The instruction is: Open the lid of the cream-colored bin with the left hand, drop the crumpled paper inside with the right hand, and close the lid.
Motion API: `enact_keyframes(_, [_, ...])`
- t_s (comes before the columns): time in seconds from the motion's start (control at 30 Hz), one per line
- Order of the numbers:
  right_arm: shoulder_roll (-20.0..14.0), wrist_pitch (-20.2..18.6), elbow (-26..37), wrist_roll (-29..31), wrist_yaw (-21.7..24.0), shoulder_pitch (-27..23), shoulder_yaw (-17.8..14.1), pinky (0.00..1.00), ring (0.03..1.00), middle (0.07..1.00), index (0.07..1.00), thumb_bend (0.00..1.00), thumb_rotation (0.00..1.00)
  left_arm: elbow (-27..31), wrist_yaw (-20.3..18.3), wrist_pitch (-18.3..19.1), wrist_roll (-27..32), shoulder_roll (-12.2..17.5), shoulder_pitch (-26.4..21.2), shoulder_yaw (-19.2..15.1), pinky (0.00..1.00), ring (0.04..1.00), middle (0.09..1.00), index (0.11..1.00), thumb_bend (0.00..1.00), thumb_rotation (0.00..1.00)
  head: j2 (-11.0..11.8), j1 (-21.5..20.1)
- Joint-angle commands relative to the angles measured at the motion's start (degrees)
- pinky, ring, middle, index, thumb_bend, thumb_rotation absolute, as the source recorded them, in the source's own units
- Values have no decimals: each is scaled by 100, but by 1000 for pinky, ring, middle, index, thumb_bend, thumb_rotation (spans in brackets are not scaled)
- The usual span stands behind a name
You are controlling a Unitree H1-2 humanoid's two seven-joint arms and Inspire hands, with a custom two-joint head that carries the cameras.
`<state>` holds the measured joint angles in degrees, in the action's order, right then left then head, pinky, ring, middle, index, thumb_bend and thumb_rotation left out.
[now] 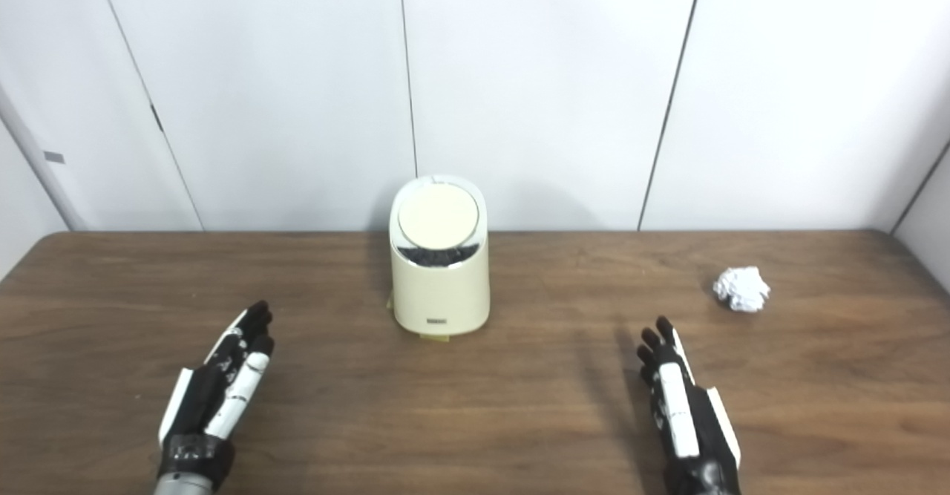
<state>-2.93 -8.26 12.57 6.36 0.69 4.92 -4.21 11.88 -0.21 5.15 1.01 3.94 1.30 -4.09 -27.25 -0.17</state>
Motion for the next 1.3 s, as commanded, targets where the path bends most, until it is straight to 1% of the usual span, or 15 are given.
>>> enact_keyframes(0.0, [-28, 185, -16, 19, 61, -33, -4, 1000, 962, 971, 1000, 596, 947, 118, 91, -29, -255, 7, -388, 75, 983, 970, 935, 960, 610, 592, -1, -2])
enact_keyframes(0.03, [-31, 190, -27, 4, 54, -35, 0, 1000, 960, 971, 1000, 600, 952, 135, 116, 23, -334, 2, -442, 98, 991, 973, 935, 960, 618, 591, -1, -2])
enact_keyframes(0.1, [-28, 193, -56, -7, 41, -36, 3, 1000, 959, 971, 1000, 602, 957, 110, 161, 78, -512, -8, -608, 159, 999, 976, 935, 961, 628, 587, 72, -18])
enact_keyframes(0.23, [15, 191, -89, 41, 17, -37, -15, 1000, 953, 968, 1000, 587, 953, -23, 228, 119, -678, -60, -977, 231, 984, 959, 927, 964, 653, 515, 100, -17])
enact_keyframes(0.3, [38, 219, -110, 60, 9, -44, -16, 1000, 950, 965, 1000, 591, 938, -62, 275, 204, -785, -91, -1166, 267, 961, 944, 917, 955, 675, 478, 107, -20])
enact_keyframes(0.4, [46, 196, -111, 5, -19, -46, 7, 1000, 949, 964, 1000, 596, 941, -125, 307, 327, -960, -96, -1450, 329, 947, 944, 925, 953, 696, 440, 118, -33])
enact_keyframes(0.53, [49, 193, -146, -17, -25, -52, 17, 1000, 953, 966, 1000, 586, 951, -204, 353, 469, -1311, -49, -1795, 450, 932, 931, 922, 949, 719, 431, 153, -45])
enact_keyframes(0.63, [50, 216, -187, -46, -28, -62, 31, 1000, 954, 968, 1000, 576, 952, -319, 345, 466, -1412, -22, -2016, 486, 916, 922, 918, 946, 719, 420, 166, -50])
enact_keyframes(0.7, [58, 211, -196, -84, -41, -69, 49, 1000, 950, 968, 1000, 571, 958, -460, 343, 463, -1501, 13, -2239, 518, 908, 918, 914, 943, 718, 433, 157, -55])
enact_keyframes(0.83, [87, 212, -222, -48, -24, -74, 60, 1000, 946, 960, 1000, 585, 947, -695, 325, 557, -1552, -6, -2637, 547, 894, 910, 902, 934, 742, 419, 161, -69])
enact_keyframes(0.9, [98, 215, -212, -63, -21, -66, 79, 1000, 947, 959, 1000, 588, 944, -821, 286, 636, -1578, -11, -2834, 594, 892, 918, 906, 936, 741, 383, 162, -85])
enact_keyframes(1.0, [106, 212, -197, -91, -22, -57, 104, 1000, 953, 963, 1000, 589, 950, -984, 233, 762, -1640, -5, -3088, 685, 925, 931, 910, 938, 736, 341, 139, -120])
enact_keyframes(1.13, [108, 218, -205, -124, -25, -65, 137, 1000, 954, 966, 1000, 583, 948, -1159, 191, 993, -1839, 57, -3385, 849, 937, 937, 915, 946, 739, 331, 136, -149])
enact_keyframes(1.2, [106, 225, -212, -169, -41, -72, 158, 1000, 951, 965, 1000, 574, 955, -1307, 176, 1073, -1906, 69, -3559, 900, 924, 938, 916, 945, 757, 319, 137, -166])
enact_keyframes(1.27, [105, 250, -233, -179, -41, -82, 171, 1000, 950, 965, 1000, 566, 957, -1502, 158, 1121, -1990, 112, -3742, 972, 891, 939, 922, 948, 778, 332, 129, -174])
